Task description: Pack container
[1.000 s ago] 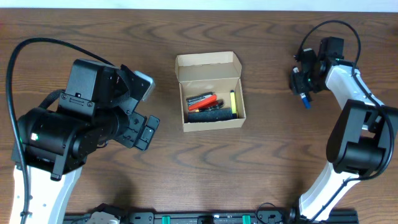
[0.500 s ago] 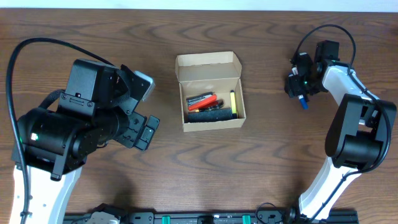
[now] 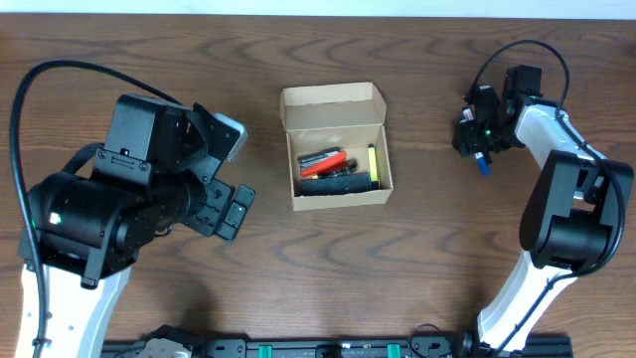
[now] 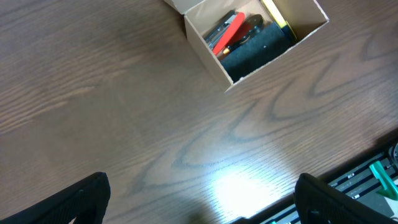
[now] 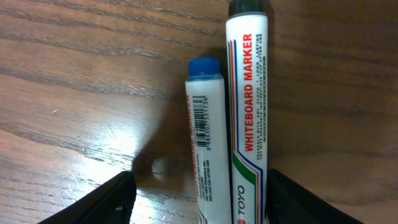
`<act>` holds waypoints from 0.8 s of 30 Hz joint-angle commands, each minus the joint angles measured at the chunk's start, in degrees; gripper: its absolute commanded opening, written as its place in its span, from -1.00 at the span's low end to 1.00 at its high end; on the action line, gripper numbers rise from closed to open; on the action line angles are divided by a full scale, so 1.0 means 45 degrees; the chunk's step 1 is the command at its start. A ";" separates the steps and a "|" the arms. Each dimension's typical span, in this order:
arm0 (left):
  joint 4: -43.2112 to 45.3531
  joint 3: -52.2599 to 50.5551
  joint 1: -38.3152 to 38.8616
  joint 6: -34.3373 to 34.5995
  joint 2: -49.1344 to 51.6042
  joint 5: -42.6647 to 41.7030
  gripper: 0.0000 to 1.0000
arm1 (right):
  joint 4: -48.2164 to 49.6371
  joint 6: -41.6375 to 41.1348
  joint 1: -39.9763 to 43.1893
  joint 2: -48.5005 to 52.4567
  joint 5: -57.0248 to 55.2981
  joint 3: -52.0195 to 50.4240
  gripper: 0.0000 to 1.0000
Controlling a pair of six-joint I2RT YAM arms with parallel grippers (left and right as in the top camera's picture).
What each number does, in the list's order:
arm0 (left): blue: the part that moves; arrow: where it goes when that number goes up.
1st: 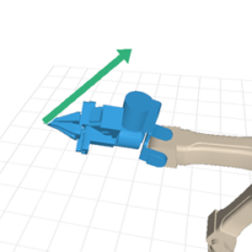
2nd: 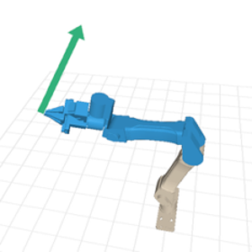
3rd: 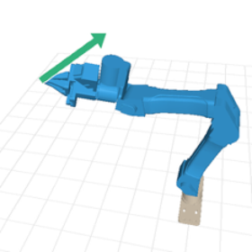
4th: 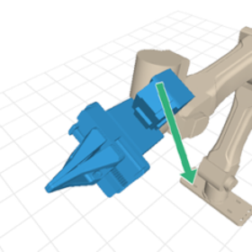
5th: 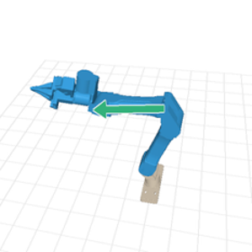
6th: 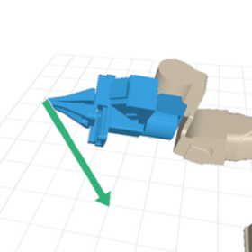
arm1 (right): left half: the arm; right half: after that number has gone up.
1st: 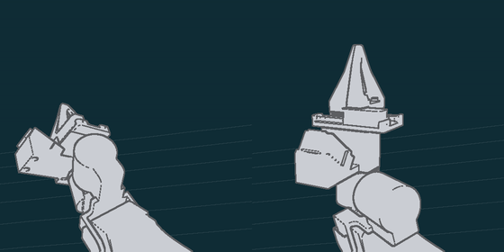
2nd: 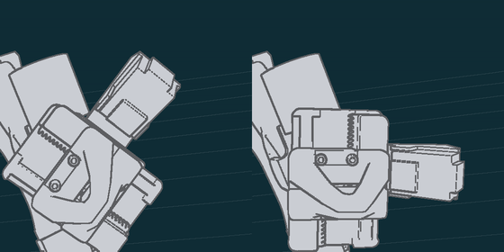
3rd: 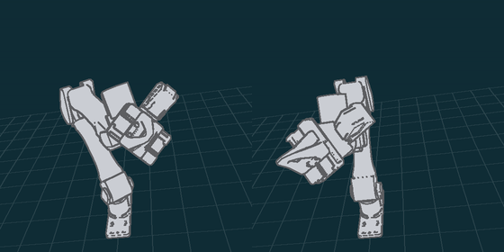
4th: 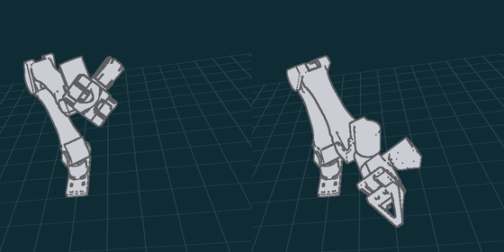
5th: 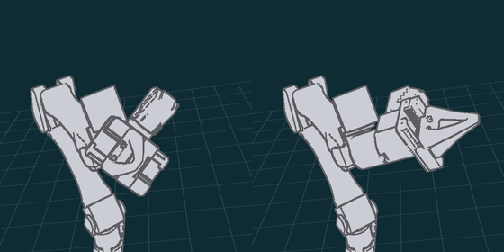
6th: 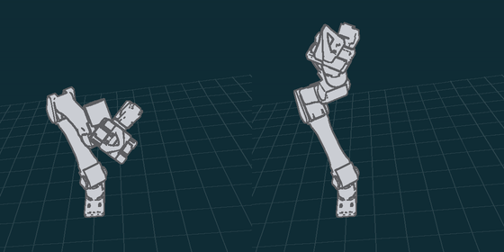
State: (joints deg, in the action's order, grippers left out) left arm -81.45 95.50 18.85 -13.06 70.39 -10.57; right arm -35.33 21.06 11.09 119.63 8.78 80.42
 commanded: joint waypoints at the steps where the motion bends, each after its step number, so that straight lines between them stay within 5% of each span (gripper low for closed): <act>1: -0.0049 -0.0034 -0.0019 0.0151 -0.0005 -0.0097 0.90 | -0.0063 -0.0194 0.0117 -0.0238 0.0199 0.0267 0.40; 11: -0.0049 -0.0034 -0.0019 0.0151 -0.0005 -0.0097 0.90 | -0.0141 0.0019 0.0656 -0.1112 0.0199 0.0559 0.68; 24: -0.0049 -0.0034 -0.0019 0.0151 -0.0005 -0.0097 0.90 | 0.0199 0.0937 0.1656 -0.1122 0.0121 0.0515 0.60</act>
State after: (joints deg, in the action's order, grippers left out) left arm -81.47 95.50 18.85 -13.06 70.39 -10.57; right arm -34.50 22.70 18.26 115.74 9.08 82.02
